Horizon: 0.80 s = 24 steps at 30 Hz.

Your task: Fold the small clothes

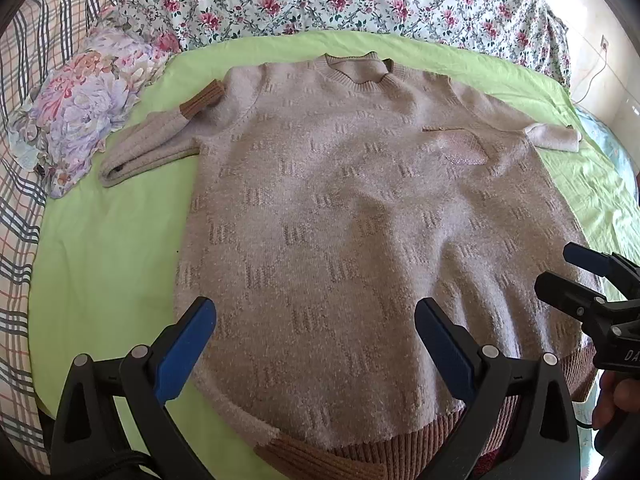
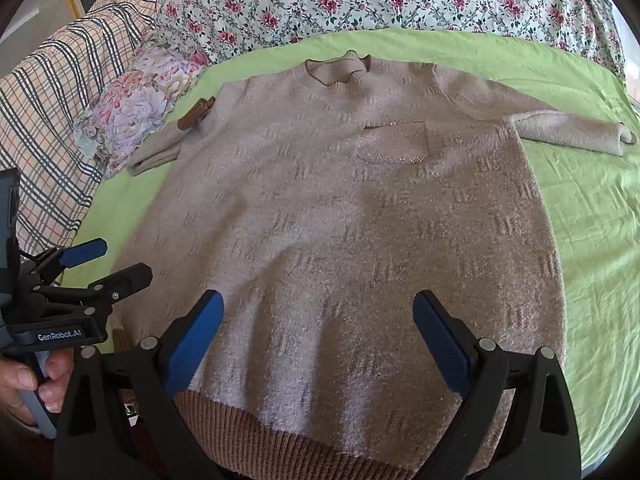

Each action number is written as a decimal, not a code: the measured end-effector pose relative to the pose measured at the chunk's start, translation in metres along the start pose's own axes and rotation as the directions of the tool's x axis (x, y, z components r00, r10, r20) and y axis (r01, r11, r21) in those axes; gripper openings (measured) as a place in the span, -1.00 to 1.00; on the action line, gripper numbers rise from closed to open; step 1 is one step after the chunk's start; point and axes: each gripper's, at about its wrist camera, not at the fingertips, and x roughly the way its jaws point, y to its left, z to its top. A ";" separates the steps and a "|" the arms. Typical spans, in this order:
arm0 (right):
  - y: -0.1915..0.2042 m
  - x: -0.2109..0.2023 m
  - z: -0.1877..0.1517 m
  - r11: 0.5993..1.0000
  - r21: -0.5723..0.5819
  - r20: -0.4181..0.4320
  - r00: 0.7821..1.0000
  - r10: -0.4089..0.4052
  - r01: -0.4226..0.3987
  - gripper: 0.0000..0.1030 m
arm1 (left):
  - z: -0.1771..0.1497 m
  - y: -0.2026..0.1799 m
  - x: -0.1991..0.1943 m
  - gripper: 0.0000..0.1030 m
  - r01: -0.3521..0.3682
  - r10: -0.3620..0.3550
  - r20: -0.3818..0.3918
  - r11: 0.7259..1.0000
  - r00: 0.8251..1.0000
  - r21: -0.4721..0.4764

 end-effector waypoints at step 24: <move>-0.027 -0.001 0.010 0.998 0.064 -0.003 1.000 0.002 -0.002 0.83 | 0.014 -0.011 0.015 0.94 0.039 -0.039 -0.019 0.999 0.999 0.020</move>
